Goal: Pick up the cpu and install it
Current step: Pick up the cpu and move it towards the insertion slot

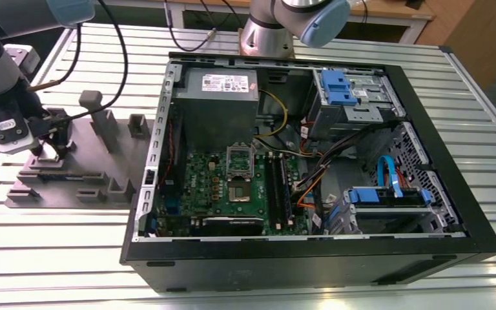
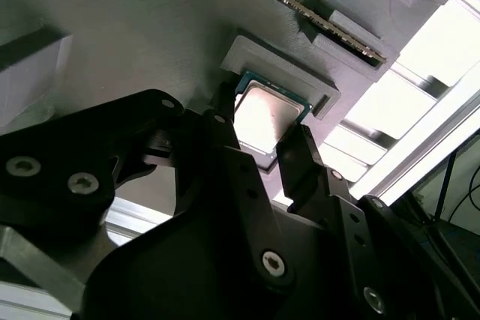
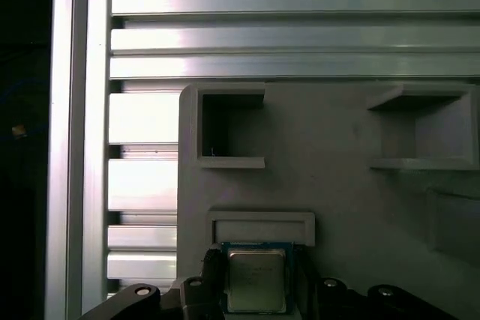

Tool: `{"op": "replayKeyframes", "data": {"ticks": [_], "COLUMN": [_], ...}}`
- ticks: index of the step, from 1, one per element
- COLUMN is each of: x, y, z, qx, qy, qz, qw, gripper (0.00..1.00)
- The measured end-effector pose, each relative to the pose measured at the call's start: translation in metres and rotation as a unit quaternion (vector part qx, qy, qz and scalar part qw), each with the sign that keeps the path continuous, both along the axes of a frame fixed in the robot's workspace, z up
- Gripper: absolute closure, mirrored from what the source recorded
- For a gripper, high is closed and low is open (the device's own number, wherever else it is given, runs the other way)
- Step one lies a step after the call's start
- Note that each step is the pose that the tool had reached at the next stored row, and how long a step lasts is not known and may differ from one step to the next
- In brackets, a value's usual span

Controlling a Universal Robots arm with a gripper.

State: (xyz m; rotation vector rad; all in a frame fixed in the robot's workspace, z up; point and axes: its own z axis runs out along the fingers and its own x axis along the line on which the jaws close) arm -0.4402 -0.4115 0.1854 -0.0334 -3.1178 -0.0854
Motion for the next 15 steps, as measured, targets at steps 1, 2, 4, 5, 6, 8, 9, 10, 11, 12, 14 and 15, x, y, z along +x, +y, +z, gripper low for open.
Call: {"op": "replayKeyframes", "data": {"ticks": [1, 2, 4, 5, 6, 8, 9, 10, 11, 12, 14, 15], "x": [0.0006, 0.0011, 0.0013, 0.0013, 0.0013, 0.0014, 0.0014, 0.0014, 0.0014, 0.0014, 0.0014, 0.0014], "y": [0.0, 0.0001, 0.0, 0.0, 0.0, 0.0, 0.0, 0.0, 0.0, 0.0, 0.0, 0.0], "z": [-0.0001, -0.0002, -0.0003, -0.0005, -0.0006, -0.0007, -0.0007, -0.0008, -0.0008, -0.0009, -0.0011, -0.0012], "qx": [0.0, 0.0, 0.0, 0.0, 0.0, 0.0, 0.0, 0.0, 0.0, 0.0, 0.0, 0.0], "qy": [0.0, 0.0, 0.0, 0.0001, 0.0001, 0.0001, 0.0001, 0.0001, 0.0, 0.0, 0.0, 0.0], "qz": [0.0, -0.001, -0.001, -0.001, -0.001, -0.001, -0.001, -0.001, -0.001, -0.001, -0.001, -0.001], "qw": [1.0, 1.0, 1.0, 1.0, 1.0, 1.0, 1.0, 1.0, 1.0, 1.0, 1.0, 1.0], "gripper": [0.53, 0.53, 0.53, 0.53, 0.53, 0.53, 0.53, 0.53, 0.51, 0.51, 0.45, 0.45]}}
